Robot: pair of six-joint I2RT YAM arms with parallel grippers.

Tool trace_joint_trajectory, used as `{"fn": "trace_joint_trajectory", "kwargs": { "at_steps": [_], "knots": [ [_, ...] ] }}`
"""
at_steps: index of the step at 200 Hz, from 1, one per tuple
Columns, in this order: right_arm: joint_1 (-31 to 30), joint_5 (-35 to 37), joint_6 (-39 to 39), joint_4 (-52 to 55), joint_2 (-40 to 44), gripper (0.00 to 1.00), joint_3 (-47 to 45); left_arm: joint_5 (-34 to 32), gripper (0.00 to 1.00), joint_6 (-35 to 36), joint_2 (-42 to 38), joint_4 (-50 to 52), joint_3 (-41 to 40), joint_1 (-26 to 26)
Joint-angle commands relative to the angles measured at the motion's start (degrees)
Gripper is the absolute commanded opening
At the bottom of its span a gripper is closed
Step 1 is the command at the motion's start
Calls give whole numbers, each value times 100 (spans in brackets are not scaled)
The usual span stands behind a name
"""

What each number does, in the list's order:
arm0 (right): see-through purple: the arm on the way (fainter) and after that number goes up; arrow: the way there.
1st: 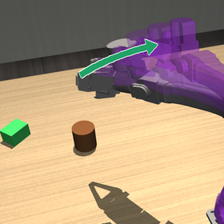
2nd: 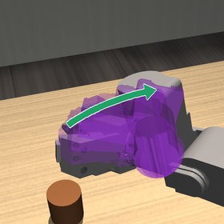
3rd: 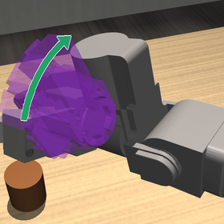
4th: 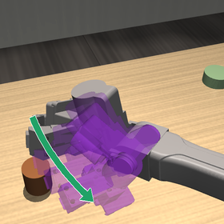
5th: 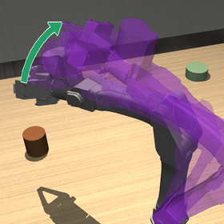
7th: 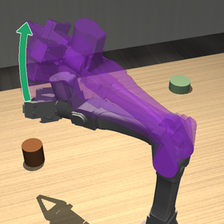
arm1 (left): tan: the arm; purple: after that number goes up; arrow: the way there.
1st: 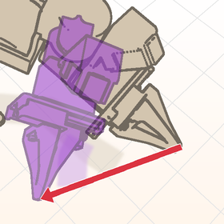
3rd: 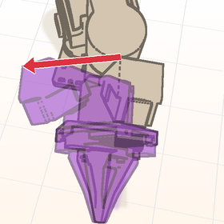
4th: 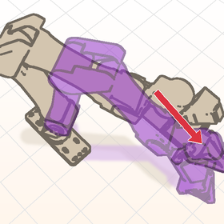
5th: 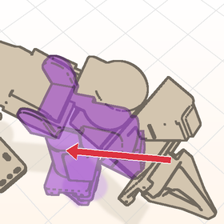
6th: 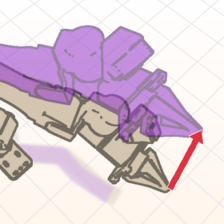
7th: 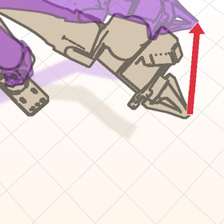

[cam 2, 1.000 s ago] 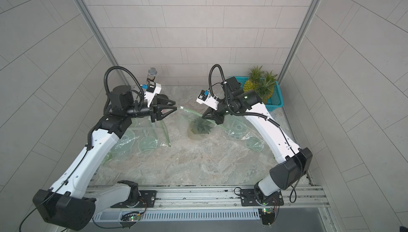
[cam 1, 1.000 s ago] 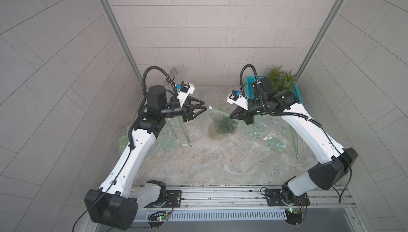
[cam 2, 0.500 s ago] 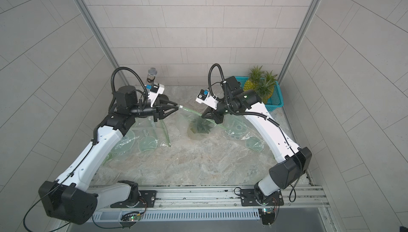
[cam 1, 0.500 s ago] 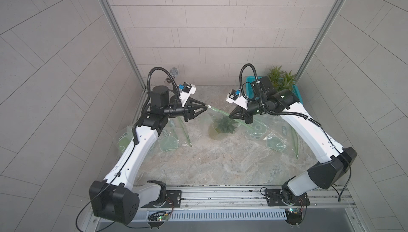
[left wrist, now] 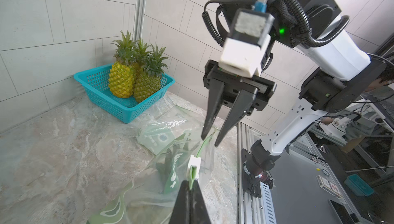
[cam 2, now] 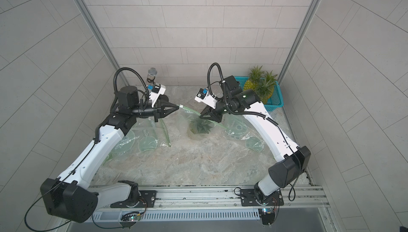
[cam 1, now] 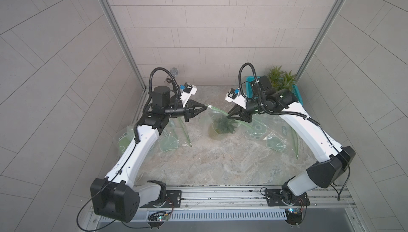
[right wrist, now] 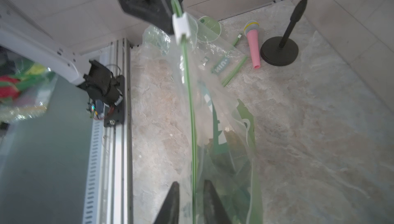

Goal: Open the zip-top bag and take out the pineapple
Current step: Adjust the zipper food storage bag at the center of the board, then unzip the zipper on the zipper food storage bag.

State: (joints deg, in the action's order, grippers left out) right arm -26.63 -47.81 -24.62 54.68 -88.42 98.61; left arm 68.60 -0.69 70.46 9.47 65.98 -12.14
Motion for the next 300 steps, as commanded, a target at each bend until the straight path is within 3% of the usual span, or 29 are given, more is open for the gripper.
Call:
{"fn": "trace_joint_trajectory", "kwargs": {
  "at_steps": [1, 36, 85, 156, 208, 235, 278, 300],
  "knots": [
    [-118, -386, 672, -1078, 214, 37, -79, 328, 0, -58, 8, -230, -48, -32],
    [-387, -510, 1640, -2575, 203, 40, -427, 365, 0, -142, -50, -340, -157, -26],
    [-545, -763, 2028, -3018, -256, 39, -106, 409, 0, -169, -78, -394, -195, -33],
    [-624, -991, 2075, -2915, -540, 30, 67, 330, 0, -189, -126, -401, -221, -34],
    [-625, -994, 1997, -2789, -536, 0, 62, 197, 0, -177, -156, -370, -225, -17],
    [-626, -859, 1856, -2587, -520, 0, 29, -19, 0, -113, -223, -311, -234, -8],
    [-572, -22, 1438, -1961, -483, 0, 17, -477, 0, -142, -365, -294, -249, 115],
    [-526, 170, 1267, -1677, -448, 0, -7, -722, 0, -425, -467, -592, -352, 244]
  ]
}}
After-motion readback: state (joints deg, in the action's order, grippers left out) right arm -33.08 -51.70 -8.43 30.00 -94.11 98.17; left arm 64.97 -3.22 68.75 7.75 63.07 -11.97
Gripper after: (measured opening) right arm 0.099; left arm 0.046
